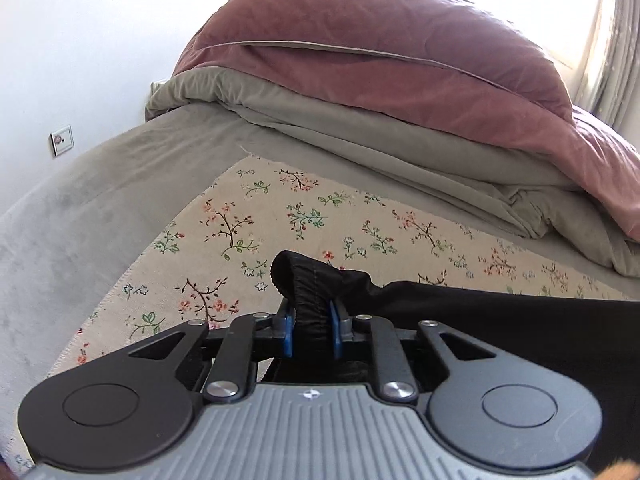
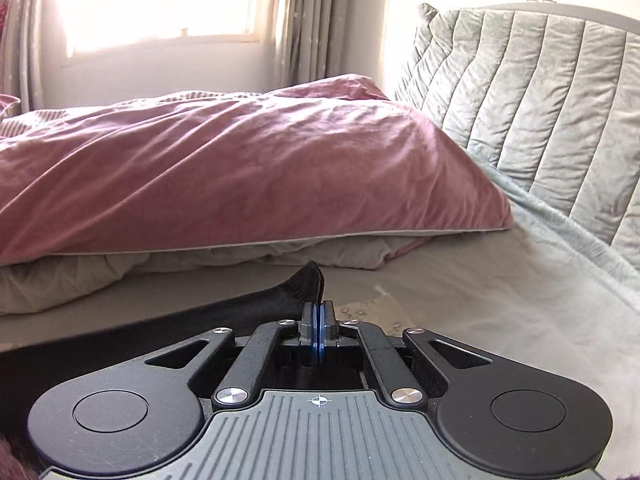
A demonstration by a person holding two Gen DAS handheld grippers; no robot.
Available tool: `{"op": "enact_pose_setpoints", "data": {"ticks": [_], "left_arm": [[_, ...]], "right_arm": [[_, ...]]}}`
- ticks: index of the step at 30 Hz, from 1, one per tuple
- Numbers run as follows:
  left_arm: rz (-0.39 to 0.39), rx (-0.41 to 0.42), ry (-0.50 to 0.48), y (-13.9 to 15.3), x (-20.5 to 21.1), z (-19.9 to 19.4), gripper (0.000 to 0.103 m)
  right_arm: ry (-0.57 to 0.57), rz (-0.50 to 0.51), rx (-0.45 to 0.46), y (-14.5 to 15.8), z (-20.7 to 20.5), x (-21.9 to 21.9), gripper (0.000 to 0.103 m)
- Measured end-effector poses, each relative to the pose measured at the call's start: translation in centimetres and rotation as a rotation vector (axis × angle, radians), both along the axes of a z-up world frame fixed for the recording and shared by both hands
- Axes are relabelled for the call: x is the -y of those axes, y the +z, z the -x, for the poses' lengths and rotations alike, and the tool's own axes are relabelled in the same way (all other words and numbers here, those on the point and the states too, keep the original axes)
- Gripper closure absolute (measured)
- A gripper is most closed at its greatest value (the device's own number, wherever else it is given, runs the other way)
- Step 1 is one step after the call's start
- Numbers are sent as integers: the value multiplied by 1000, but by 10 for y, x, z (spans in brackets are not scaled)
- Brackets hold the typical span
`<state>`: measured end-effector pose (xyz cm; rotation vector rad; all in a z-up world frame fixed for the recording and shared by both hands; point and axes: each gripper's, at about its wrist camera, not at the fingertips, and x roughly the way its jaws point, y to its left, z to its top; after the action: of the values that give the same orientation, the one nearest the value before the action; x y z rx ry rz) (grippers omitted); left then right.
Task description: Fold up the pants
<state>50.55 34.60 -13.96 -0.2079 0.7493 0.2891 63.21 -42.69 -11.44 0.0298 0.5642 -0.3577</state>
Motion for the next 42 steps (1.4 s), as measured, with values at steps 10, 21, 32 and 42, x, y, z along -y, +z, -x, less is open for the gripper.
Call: {"op": "enact_pose_setpoints", "data": {"ticks": [10,21,32,42], "left_arm": [[-20,86,-42,37,12,33,69],[18,61,-188,8,-12,161,60],[47,4,-158,11,-34,239,12],[322,68,-59,16,-45,260,4]], "right_arm": [[36,10,-10,23,36,-11,103],[181,-175,121,31,278,54,103],[122,-215,-228,-128,414,73,79],[52,-329,-145,-95,450,70,37]]}}
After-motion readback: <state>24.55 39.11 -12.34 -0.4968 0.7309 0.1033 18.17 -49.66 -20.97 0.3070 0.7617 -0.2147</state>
